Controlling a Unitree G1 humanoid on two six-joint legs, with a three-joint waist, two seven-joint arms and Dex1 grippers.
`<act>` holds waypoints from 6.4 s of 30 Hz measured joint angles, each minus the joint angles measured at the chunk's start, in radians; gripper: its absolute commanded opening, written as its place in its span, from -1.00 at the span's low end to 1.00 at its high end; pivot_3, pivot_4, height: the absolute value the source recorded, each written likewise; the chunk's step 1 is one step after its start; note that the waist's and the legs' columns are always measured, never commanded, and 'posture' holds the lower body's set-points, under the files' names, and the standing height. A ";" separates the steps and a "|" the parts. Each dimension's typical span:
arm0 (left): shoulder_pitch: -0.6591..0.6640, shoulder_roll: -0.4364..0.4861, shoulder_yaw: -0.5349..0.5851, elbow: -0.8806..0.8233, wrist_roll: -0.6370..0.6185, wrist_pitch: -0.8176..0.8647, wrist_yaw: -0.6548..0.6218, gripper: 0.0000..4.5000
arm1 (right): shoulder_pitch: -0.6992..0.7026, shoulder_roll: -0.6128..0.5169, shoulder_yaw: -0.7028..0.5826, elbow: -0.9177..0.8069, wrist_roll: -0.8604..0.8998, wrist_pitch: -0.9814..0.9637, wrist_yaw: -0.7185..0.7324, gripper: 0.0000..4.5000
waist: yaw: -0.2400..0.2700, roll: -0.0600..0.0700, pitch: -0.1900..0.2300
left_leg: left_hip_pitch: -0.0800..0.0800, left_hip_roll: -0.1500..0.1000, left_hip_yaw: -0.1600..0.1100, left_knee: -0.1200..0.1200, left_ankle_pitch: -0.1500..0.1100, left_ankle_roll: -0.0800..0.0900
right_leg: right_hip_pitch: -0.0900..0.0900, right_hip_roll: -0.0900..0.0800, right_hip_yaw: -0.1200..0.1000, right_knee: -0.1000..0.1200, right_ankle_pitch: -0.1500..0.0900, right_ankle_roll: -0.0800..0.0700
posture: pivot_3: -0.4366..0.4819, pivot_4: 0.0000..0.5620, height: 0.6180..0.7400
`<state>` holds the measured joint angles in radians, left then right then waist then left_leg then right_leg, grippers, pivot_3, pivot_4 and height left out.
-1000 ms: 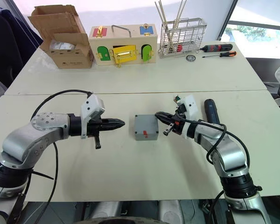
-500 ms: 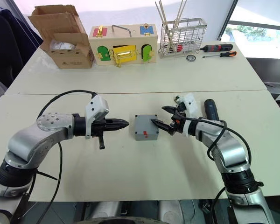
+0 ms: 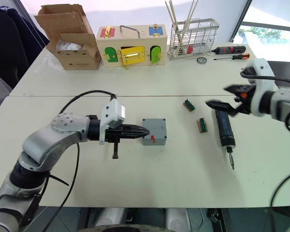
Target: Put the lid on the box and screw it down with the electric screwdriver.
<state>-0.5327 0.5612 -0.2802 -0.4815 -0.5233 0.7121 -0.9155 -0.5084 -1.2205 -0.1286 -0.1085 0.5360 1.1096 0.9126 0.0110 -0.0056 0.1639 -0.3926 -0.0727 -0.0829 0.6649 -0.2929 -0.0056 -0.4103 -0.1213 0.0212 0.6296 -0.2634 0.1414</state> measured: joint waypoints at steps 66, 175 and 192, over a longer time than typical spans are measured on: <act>-0.066 -0.037 0.114 0.333 0.075 -0.131 -0.046 -1.00 | -0.368 0.512 -0.355 0.089 -0.149 -0.099 -0.076 -0.16 | -0.022 0.013 0.009 | -0.023 -0.002 0.002 0.005 0.007 -0.011 | -0.030 -0.004 -0.005 0.017 0.002 0.001 | -0.05 -0.47 0.84; -0.029 -0.108 -0.091 0.422 0.337 -0.257 -0.106 -1.00 | 0.335 0.964 0.205 -0.311 -0.336 -0.831 -0.534 -0.16 | -0.023 -0.005 -0.030 | 0.022 0.002 -0.002 -0.006 -0.001 0.002 | 0.015 0.003 -0.003 0.001 0.000 0.000 | -0.05 -0.47 0.84; -0.004 -0.125 0.144 0.414 0.160 -0.111 -0.032 -1.00 | -0.103 0.733 -0.101 -0.509 0.016 -0.185 -0.580 -0.16 | -0.020 0.004 -0.012 | -0.007 0.001 -0.003 -0.002 0.004 -0.007 | -0.013 0.001 -0.003 0.005 0.001 0.000 | -0.05 -0.47 0.84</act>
<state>-0.5363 0.4365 -0.1362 -0.0672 -0.3632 0.6007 -0.9476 -0.6110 -0.4871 -0.2291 -0.6176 0.5519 0.9242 0.3322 -0.0091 -0.0011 0.1517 -0.3994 -0.0718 -0.0859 0.6634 -0.2892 -0.0122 -0.4230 -0.1203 0.0178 0.6347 -0.2625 0.1418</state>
